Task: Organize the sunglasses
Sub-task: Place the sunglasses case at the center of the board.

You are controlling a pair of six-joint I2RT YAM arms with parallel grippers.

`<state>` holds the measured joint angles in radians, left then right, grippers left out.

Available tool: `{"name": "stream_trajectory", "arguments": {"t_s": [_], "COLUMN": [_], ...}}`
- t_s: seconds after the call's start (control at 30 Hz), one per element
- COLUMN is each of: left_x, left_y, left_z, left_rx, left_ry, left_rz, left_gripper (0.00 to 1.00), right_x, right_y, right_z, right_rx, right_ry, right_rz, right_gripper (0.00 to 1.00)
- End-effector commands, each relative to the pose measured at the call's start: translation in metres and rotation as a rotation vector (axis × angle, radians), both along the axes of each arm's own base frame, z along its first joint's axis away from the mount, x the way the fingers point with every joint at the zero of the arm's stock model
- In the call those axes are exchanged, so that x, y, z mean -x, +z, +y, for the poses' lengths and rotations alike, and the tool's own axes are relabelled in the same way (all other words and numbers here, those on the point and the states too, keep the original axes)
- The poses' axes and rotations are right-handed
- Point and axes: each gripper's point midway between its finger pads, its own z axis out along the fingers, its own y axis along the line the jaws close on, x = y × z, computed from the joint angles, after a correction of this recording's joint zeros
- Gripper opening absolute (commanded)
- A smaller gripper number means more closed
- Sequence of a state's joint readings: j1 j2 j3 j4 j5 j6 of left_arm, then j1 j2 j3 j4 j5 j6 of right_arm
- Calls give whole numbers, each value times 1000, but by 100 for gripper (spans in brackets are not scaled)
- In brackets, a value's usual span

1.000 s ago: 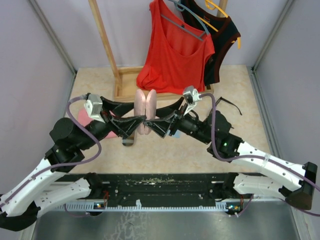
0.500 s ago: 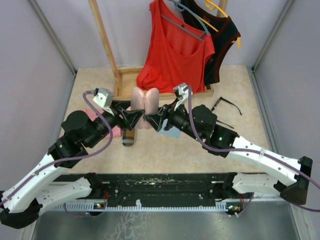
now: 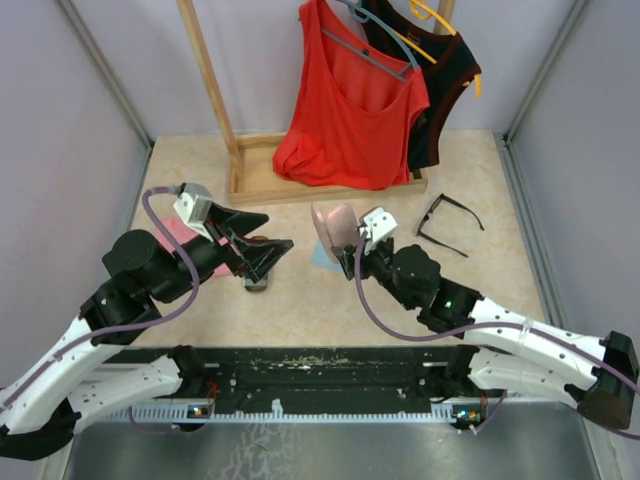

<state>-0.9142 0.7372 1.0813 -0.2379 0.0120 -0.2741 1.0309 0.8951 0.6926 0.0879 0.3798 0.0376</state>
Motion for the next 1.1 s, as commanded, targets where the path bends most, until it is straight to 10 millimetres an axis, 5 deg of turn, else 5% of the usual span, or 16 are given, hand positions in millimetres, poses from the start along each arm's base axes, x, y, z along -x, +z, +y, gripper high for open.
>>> {"name": "stream_trajectory", "arguments": {"t_s": [0.0, 0.2, 0.43, 0.83, 1.07], "left_x": [-5, -32, -30, -32, -34], "left_y": [-19, -64, -75, -99, -119], "left_z": [8, 40, 64, 62, 59], "left_rx": [-12, -91, -64, -85, -106], "left_ry": [62, 326, 412, 423, 435], "left_rz": [101, 262, 295, 332, 370], "left_gripper": [90, 90, 90, 90, 89], "right_x": [-9, -13, -18, -20, -15], "right_y": [36, -24, -76, -121, -139], "right_z": [-18, 2, 17, 33, 53], "right_rx": [60, 404, 803, 1162, 1209], "right_ry": [-39, 90, 140, 148, 193], "right_rz": [-195, -226, -314, -490, -551], "right_gripper": [0, 0, 0, 4, 9]}}
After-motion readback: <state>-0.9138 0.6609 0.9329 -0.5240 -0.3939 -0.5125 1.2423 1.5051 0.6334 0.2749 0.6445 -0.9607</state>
